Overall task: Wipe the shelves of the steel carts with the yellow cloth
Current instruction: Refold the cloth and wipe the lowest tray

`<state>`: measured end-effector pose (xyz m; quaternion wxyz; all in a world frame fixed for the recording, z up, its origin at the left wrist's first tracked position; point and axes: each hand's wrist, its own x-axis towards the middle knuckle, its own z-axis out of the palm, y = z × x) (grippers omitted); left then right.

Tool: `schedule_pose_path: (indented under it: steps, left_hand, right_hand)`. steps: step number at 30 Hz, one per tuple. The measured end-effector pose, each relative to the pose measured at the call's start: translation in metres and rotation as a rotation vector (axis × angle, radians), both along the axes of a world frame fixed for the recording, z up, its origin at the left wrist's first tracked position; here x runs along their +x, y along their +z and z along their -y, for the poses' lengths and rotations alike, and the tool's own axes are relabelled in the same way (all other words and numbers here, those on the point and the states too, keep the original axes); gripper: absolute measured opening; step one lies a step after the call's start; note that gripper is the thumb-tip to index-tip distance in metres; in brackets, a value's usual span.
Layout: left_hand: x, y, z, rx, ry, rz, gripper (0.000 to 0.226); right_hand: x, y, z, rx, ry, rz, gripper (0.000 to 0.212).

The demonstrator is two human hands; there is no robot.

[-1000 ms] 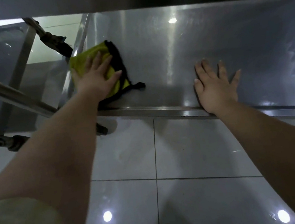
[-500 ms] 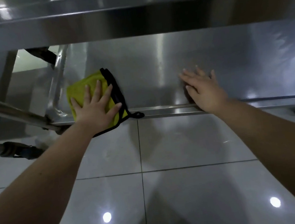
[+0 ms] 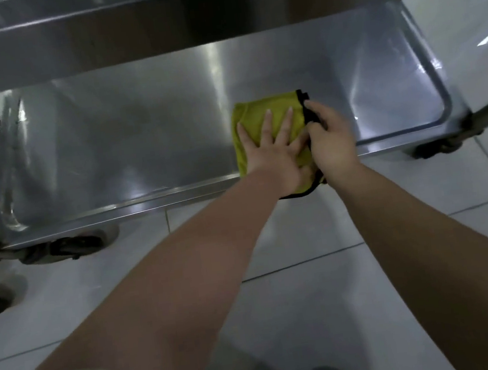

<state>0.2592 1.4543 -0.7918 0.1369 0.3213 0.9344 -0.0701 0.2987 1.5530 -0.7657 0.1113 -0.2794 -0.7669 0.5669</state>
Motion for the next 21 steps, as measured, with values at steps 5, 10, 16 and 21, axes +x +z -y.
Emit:
schedule_pose_path:
  steps: [5,10,16,21]
  left_hand:
    - [0.01,0.005,-0.056,0.048,-0.042,0.107,0.075]
    - [-0.006,0.026,-0.018,0.624,0.076,0.28,0.065]
    - [-0.022,0.032,0.026,0.511,0.363,0.148,0.08]
    - [-0.011,0.027,0.036,0.405,0.355,0.074,0.077]
  right_hand:
    - [0.0,0.015,-0.039,-0.026,-0.145,-0.008,0.041]
    - [0.001,0.009,-0.064,0.025,-0.062,0.082,0.048]
    - [-0.029,0.01,-0.052,0.75,0.506,0.372,0.058]
    - [-0.06,0.005,-0.03,0.81,0.65,0.467,0.067]
